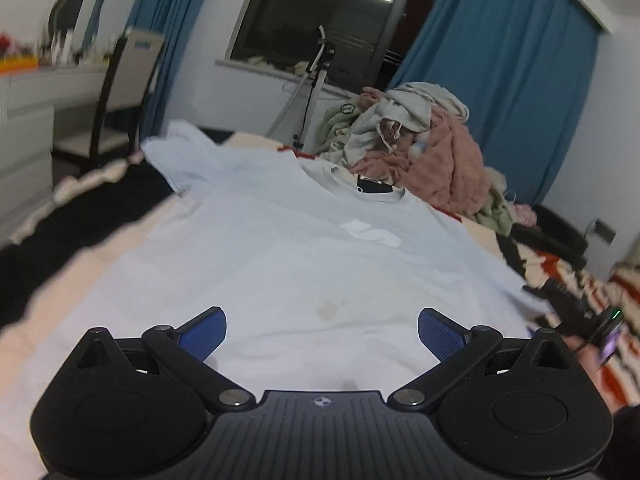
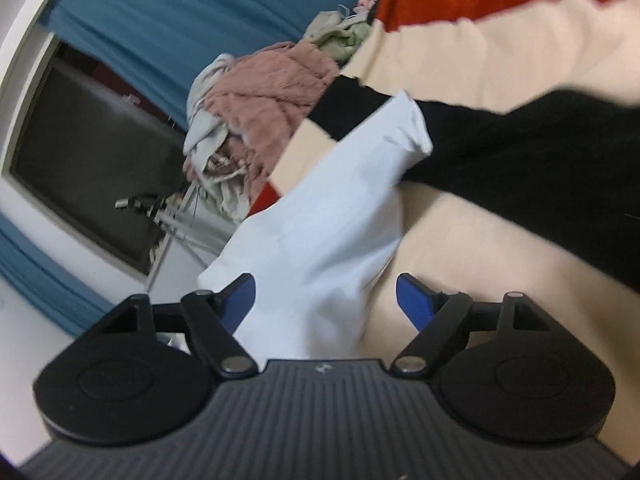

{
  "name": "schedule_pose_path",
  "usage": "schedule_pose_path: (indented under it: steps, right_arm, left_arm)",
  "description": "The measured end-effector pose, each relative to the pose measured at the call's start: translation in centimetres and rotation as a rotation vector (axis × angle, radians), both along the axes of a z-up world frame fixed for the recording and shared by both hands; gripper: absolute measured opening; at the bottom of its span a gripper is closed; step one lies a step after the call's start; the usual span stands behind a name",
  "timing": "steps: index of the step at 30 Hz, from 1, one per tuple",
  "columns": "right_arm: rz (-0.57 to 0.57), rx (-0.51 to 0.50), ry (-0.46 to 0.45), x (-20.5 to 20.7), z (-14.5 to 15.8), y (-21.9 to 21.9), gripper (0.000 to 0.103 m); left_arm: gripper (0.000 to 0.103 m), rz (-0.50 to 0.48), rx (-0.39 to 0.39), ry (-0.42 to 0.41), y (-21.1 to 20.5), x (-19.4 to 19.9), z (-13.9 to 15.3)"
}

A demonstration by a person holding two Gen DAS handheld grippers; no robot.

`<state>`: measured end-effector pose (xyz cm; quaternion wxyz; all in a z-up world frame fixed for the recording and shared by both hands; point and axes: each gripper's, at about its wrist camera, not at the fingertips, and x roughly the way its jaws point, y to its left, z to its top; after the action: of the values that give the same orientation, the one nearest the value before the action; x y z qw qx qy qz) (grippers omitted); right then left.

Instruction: Fold clothes

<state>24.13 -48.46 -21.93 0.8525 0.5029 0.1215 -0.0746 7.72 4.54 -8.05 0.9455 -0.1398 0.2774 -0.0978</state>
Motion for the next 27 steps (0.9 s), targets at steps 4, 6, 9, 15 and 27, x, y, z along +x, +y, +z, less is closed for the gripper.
schedule_pose_path:
  steps: [4, 6, 9, 15, 27]
  right_arm:
    - [-0.058, 0.009, -0.117, 2.8, -1.8, -1.4, 0.076]
    - [-0.083, -0.014, -0.142, 4.2, -2.1, -1.7, 0.076]
    - [-0.099, -0.065, -0.156, 6.3, -2.1, -2.2, 0.076]
    - [-0.102, -0.14, -0.091, 10.4, -1.0, -3.5, 0.076]
    - [-0.14, -0.653, 0.159, 12.7, 12.8, 2.6, 0.006]
  left_arm:
    - [0.103, -0.026, 0.029, 0.036, -1.1, 2.2, -2.0]
    - [0.103, -0.047, 0.049, 0.039, -1.9, 3.2, -2.8]
    - [0.103, -0.082, 0.056, 0.05, -2.8, 4.2, -3.7]
    - [0.103, -0.109, 0.072, 0.041, -3.7, 5.0, -4.7]
    - [0.103, -0.012, 0.056, -0.029, -1.9, 4.4, -1.7]
